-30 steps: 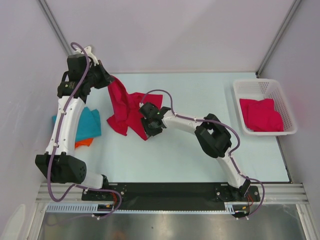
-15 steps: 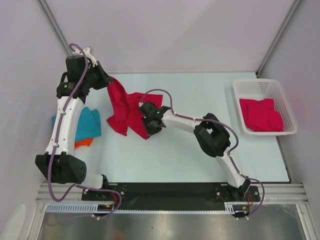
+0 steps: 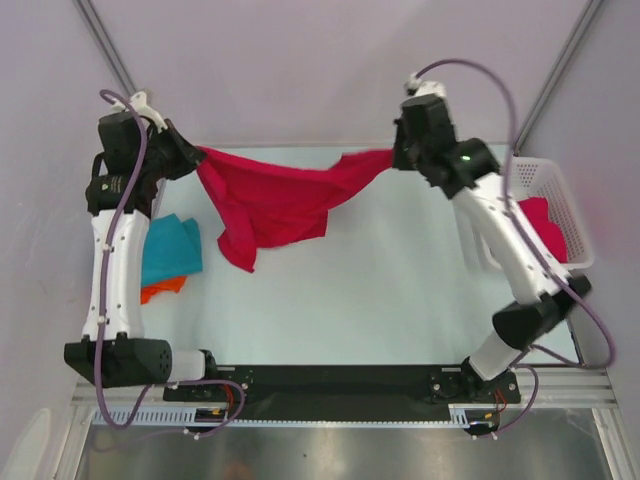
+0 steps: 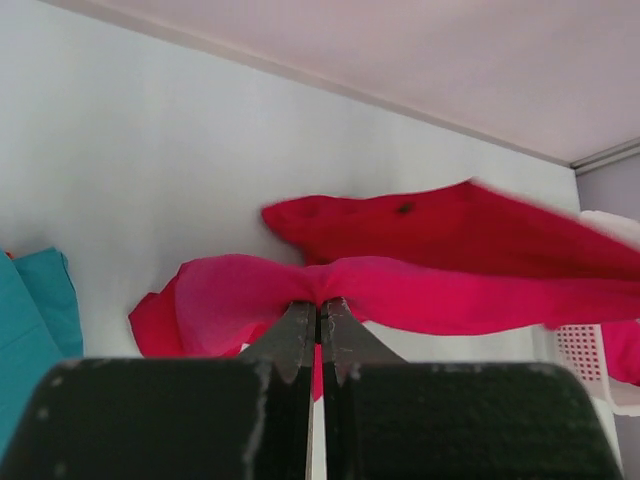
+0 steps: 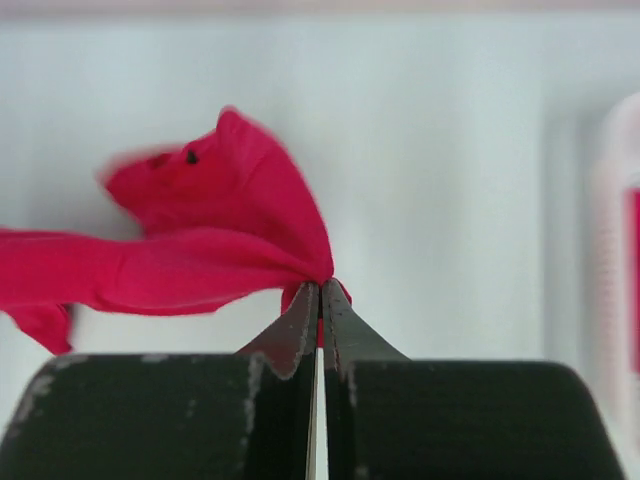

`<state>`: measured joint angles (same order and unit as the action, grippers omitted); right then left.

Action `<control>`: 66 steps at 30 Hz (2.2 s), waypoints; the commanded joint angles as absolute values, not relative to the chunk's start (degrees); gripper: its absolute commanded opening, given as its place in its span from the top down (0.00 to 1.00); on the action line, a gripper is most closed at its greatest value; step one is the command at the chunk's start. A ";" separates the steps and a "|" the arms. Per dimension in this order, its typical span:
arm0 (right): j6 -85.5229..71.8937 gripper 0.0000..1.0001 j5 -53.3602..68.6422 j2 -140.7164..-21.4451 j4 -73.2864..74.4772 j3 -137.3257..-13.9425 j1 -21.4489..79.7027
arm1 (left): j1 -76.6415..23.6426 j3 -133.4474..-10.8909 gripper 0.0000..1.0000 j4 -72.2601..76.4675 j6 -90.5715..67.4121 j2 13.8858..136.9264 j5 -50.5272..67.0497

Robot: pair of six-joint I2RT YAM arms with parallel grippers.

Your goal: Fold and stack the t-shirts

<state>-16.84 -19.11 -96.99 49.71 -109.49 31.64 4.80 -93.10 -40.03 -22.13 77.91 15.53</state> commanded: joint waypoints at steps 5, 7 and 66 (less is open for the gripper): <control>-13.80 1.00 -31.64 -80.70 63.71 -126.82 32.34 | 5.18 -97.20 1.00 -41.21 -28.91 65.75 18.46; -14.32 1.00 -32.78 -78.67 65.55 -128.57 32.70 | 5.19 -97.91 1.00 -42.01 -30.31 62.24 18.63; -19.42 1.00 -9.49 -59.61 60.80 -77.08 10.98 | 4.48 -66.02 1.00 -29.88 -32.95 69.89 37.62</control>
<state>-16.73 -9.37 -69.23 58.15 -76.99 10.09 4.01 -68.71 -34.15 -32.51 80.03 36.62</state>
